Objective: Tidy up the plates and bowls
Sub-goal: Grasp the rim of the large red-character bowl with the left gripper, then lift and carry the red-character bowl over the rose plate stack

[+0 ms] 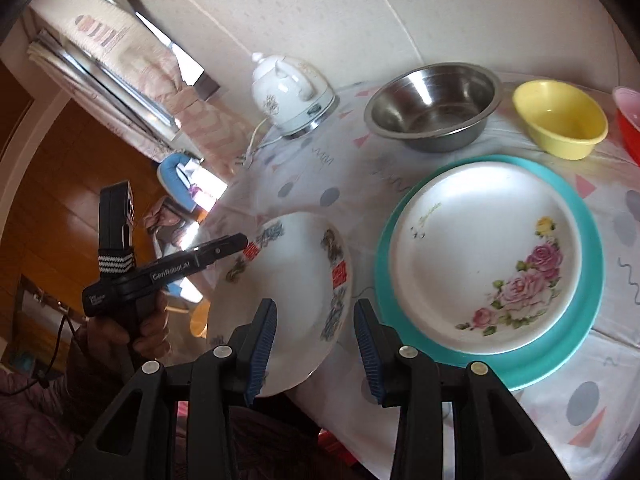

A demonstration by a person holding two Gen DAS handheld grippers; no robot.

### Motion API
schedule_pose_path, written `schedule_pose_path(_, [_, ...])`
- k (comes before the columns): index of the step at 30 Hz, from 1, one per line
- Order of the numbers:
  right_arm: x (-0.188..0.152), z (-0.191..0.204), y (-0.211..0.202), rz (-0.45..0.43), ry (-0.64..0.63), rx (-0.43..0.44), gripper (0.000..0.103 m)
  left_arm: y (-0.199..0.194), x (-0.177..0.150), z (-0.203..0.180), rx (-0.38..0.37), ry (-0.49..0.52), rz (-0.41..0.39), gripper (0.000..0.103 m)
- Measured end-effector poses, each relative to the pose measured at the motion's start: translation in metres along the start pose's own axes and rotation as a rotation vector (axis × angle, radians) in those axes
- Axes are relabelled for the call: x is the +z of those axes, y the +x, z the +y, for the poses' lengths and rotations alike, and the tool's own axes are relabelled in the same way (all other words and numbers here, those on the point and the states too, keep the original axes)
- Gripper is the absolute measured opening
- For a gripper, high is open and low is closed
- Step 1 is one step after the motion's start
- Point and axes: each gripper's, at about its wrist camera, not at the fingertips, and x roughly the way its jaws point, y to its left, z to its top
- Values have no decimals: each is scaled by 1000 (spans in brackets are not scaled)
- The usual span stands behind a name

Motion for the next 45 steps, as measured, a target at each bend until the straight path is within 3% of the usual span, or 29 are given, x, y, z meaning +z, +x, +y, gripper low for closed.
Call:
schedule_pose_path(6, [-20, 6, 32, 114, -9, -34, 40, -11, -16, 43, -6, -62, -37, 36])
schedule_pose_path(12, [-25, 1, 49, 141, 27, -17, 40, -3, -35, 52, -69, -74, 13, 35])
schedule_pose_path(16, [-21, 4, 58, 136, 22, -34, 40, 2, -43, 55, -140, -108, 41, 34])
schedule_pose_path(24, [-13, 2, 66, 124, 29, -44, 43, 15, -43, 48, -187, -91, 70, 27])
schedule_pose_path(32, [-13, 5, 75, 118, -23, -106, 32, 23, -42, 41, -159, -57, 70, 27])
schedule_pose_path(45, [-14, 11, 55, 68, -96, -172, 32, 11, -49, 21, -169, 36, 21, 27])
